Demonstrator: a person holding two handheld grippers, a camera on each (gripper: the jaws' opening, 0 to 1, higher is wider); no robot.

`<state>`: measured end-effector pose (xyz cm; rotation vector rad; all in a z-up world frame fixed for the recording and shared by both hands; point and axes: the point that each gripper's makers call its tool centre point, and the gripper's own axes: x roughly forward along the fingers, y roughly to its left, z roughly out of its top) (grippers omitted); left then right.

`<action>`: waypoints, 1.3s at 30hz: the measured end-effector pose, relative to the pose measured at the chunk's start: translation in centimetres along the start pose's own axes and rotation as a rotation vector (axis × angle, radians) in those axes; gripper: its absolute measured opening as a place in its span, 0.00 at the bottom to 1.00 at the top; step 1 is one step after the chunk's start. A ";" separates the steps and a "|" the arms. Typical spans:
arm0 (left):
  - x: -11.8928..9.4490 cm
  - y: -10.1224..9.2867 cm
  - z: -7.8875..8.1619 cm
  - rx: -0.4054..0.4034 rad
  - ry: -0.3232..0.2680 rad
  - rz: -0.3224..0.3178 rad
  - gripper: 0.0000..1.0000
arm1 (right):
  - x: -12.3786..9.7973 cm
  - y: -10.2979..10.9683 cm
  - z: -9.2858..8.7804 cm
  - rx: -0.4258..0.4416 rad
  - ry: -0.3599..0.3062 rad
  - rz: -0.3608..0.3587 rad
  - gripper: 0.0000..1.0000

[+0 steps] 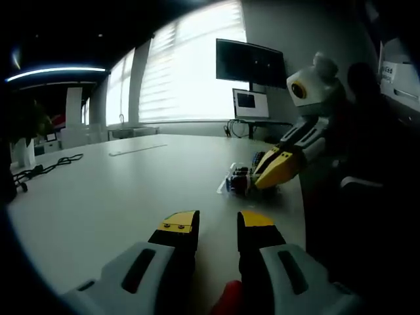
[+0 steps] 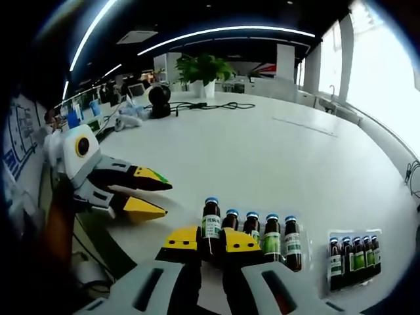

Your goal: Grip medicine bottles put into box

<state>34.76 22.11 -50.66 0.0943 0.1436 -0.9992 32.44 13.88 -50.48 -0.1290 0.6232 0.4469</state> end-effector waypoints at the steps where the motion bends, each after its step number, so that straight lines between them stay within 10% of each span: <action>1: 0.0 0.0 0.0 -0.001 0.000 0.000 0.17 | 0.0 0.1 0.0 0.005 0.003 0.003 0.08; 21: 0.0 0.0 0.0 0.004 0.005 0.003 0.17 | -0.4 -0.2 0.8 0.032 -0.035 0.009 0.04; 39: 0.0 0.1 -0.1 0.002 0.010 0.008 0.17 | -0.6 0.8 -0.6 -0.095 0.069 0.094 0.02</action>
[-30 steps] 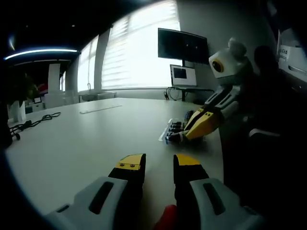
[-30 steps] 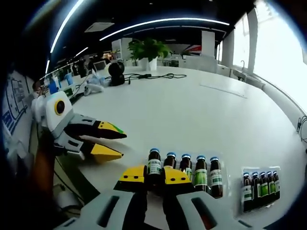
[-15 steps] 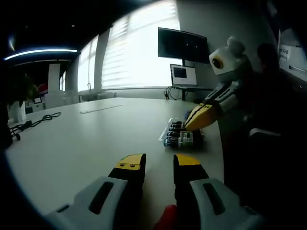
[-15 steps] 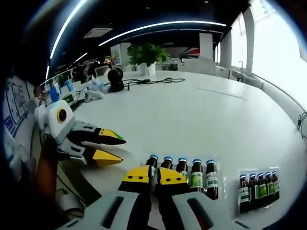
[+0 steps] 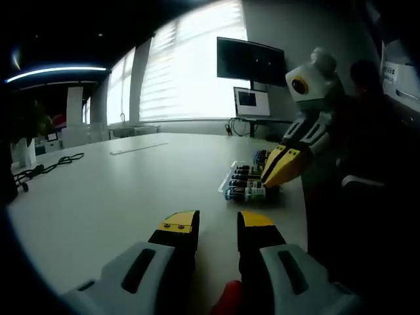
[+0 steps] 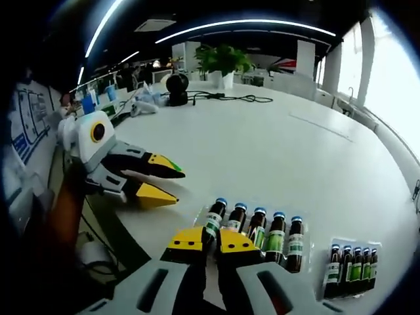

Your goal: Grip medicine bottles put into box

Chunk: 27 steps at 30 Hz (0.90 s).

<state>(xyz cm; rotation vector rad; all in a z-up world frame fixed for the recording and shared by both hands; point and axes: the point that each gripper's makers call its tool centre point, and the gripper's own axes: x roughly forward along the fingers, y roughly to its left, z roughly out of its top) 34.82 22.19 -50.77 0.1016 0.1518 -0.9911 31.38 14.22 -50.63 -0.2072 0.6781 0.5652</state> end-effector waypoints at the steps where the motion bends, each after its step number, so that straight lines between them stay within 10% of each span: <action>1: 0.0 0.0 0.0 0.000 0.000 0.000 0.17 | 0.0 0.0 0.0 0.004 0.002 0.003 0.01; 17: 0.1 0.0 0.0 0.001 0.003 0.001 0.17 | 0.4 0.7 -1.1 -0.008 0.041 0.029 0.00; 27: 0.0 -0.1 0.2 -0.004 -0.009 -0.011 0.17 | 0.3 0.0 0.9 -0.007 -0.059 0.019 0.00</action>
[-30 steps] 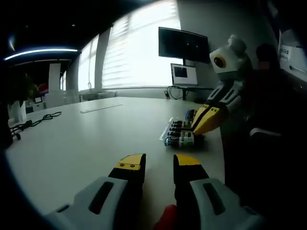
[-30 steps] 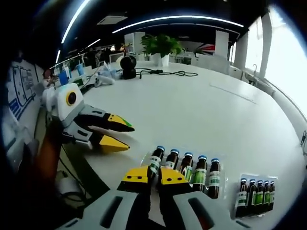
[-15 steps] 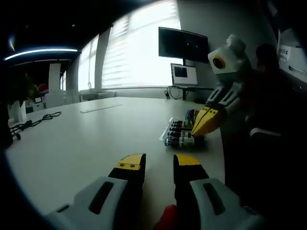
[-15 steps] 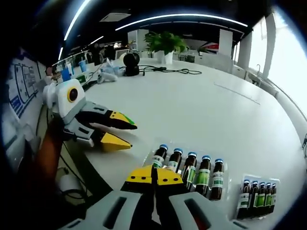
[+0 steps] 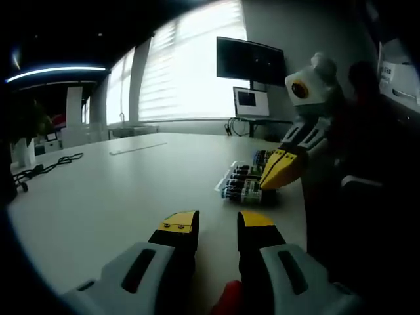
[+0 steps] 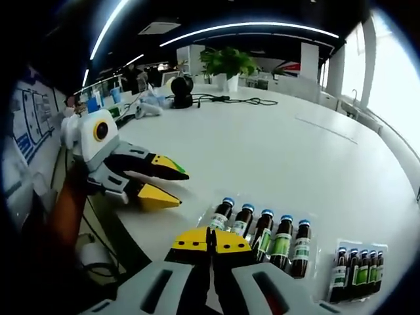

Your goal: Grip medicine bottles put into box

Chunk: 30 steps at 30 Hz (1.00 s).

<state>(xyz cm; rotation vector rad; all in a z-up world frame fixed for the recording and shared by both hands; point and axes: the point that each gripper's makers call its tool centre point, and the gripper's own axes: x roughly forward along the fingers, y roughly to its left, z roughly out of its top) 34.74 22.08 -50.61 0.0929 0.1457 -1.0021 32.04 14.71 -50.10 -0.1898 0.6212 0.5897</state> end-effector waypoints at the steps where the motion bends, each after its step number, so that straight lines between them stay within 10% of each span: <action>1: 0.0 -0.1 0.1 -0.003 -0.005 -0.004 0.17 | -0.2 -0.2 -0.1 0.001 -0.003 -0.003 0.00; 30: 0.0 -0.7 0.6 0.006 -0.035 -0.048 0.18 | -7.0 -8.1 -1.3 -0.053 -0.268 -0.058 0.03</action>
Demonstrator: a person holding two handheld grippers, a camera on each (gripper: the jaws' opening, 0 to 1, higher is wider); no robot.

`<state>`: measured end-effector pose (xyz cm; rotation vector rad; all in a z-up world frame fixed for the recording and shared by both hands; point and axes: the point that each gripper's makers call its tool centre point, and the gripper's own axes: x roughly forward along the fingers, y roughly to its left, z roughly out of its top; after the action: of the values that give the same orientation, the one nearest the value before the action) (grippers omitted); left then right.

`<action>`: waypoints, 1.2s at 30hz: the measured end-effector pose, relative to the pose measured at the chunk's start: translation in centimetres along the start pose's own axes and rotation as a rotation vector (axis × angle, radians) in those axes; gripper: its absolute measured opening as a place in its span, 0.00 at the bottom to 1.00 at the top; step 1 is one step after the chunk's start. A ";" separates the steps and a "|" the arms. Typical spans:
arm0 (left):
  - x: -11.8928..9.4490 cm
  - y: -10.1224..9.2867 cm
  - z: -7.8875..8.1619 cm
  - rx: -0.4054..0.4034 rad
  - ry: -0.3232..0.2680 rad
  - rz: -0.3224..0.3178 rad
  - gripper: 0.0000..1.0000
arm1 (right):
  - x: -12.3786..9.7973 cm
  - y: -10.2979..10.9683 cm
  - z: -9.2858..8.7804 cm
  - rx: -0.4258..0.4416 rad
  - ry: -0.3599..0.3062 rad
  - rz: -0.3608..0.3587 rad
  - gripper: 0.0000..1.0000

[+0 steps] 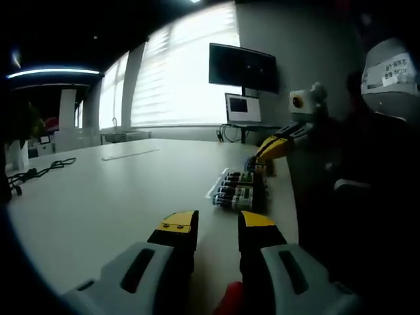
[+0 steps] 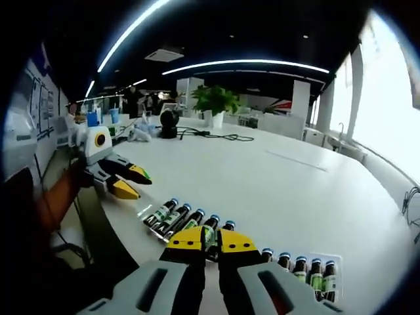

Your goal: Grip medicine bottles put into box

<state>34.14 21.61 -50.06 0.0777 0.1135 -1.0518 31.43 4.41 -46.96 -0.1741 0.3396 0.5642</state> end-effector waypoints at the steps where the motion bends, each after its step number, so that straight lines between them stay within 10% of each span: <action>1: -0.1 0.0 0.1 0.002 -0.006 -0.001 0.18 | -0.3 -0.2 0.0 0.007 -0.008 -0.002 0.03; 36: -1.0 -3.2 3.3 -0.016 0.088 0.285 0.19 | -10.9 -8.7 -3.4 0.094 -0.285 -0.092 0.02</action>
<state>31.03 20.48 -46.64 0.1223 0.1848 -0.7628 26.66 -9.02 -45.57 -0.0177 0.0802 0.4730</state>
